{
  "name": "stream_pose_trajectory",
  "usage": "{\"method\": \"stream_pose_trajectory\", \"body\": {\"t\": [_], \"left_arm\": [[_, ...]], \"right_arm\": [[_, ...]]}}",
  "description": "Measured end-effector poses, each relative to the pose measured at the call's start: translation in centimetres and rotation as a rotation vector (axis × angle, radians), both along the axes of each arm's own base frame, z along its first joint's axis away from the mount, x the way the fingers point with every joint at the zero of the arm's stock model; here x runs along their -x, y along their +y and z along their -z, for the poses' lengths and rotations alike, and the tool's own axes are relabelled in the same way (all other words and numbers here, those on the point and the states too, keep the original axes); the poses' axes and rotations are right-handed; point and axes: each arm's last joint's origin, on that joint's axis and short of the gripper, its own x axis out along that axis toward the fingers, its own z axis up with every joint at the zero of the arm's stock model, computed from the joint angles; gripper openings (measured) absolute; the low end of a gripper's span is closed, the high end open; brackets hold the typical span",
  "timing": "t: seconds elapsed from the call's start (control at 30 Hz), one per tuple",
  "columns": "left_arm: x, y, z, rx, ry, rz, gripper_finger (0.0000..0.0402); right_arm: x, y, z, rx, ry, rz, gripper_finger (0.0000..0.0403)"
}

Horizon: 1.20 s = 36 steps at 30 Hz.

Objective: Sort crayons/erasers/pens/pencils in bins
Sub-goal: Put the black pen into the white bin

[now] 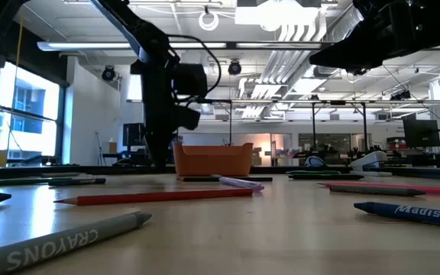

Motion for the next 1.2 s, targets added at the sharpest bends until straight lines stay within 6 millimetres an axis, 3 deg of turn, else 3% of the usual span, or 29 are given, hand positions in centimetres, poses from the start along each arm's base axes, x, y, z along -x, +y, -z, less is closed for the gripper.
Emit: {"method": "stream_pose_trajectory", "body": {"t": [0.23,0.47,0.8,1.0,1.2], "left_arm": [[-1.7,-2.9,-0.6,0.052,-0.02,0.059,0.0006],[-2.5,-6.0,-2.1,0.089,0.077,0.106,0.0006],[-4.7,-13.0,-5.7,0.096,0.11,0.179,0.0006],[-3.4,-18.2,-9.4,0.092,0.062,0.173,0.0005],[-0.2,-23.9,-13.4,0.091,-0.036,0.058,0.0005]], "right_arm": [[0.0,0.0,0.0,0.0,0.001,0.0,0.0],[0.0,0.0,0.0,0.0,0.001,0.0,0.0],[0.0,0.0,0.0,0.0,0.002,0.0,0.0],[0.0,0.0,0.1,0.003,0.013,0.0,0.0],[0.0,0.0,0.2,0.002,0.016,0.0,0.0]]}}
